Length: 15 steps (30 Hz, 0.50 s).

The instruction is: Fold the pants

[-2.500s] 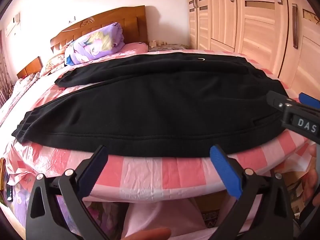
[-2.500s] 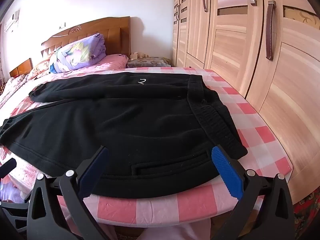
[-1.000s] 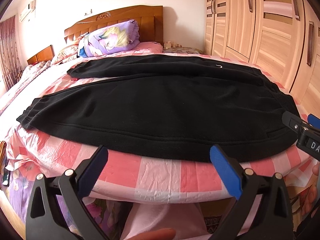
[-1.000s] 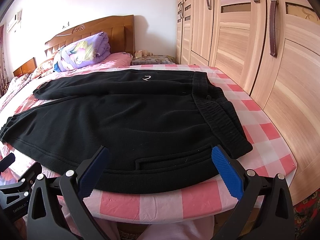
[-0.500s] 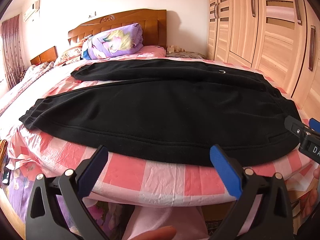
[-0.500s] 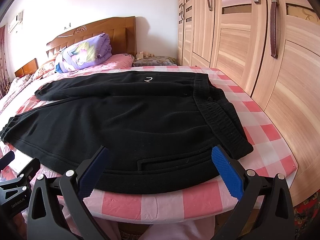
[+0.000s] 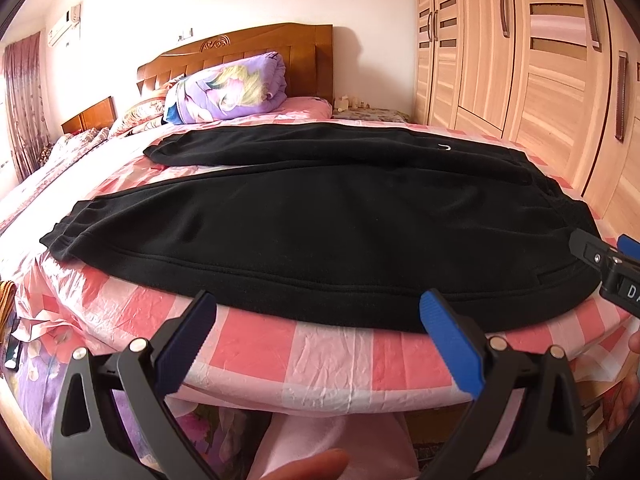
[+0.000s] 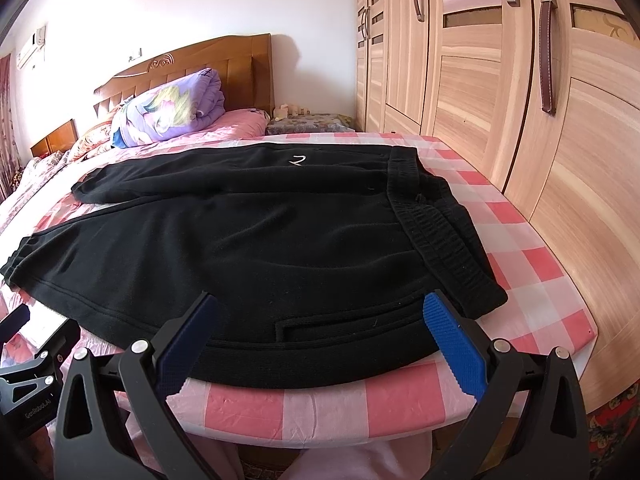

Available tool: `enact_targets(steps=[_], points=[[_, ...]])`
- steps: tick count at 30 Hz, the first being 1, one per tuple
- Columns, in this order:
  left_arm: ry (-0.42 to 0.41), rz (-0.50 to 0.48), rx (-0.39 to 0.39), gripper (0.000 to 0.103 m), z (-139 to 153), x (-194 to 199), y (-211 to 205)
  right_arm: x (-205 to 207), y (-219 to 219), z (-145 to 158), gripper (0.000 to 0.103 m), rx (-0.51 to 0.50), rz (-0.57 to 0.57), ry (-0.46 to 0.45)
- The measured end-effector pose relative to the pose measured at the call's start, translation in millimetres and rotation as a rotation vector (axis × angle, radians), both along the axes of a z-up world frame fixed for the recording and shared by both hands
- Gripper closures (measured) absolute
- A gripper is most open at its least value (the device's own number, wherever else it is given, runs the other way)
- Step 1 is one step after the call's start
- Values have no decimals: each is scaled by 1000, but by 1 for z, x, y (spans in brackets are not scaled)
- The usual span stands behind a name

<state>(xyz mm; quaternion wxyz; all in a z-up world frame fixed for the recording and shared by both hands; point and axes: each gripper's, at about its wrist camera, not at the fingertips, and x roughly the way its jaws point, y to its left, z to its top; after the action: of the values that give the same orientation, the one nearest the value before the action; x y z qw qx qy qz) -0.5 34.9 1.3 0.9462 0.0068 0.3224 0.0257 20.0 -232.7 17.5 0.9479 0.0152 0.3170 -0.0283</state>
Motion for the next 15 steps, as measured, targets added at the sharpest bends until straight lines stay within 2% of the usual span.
enact_targets(steps=[7, 11, 15], points=[[-10, -42, -9, 1, 1, -4, -2, 0, -3, -1, 4, 16, -14, 6], [-19, -77, 13, 1, 1, -13, -8, -4, -12, 0, 4, 52, -40, -12], [23, -124, 22, 1, -2, -20, -11, -10, -19, 4, 4, 78, -38, -38]])
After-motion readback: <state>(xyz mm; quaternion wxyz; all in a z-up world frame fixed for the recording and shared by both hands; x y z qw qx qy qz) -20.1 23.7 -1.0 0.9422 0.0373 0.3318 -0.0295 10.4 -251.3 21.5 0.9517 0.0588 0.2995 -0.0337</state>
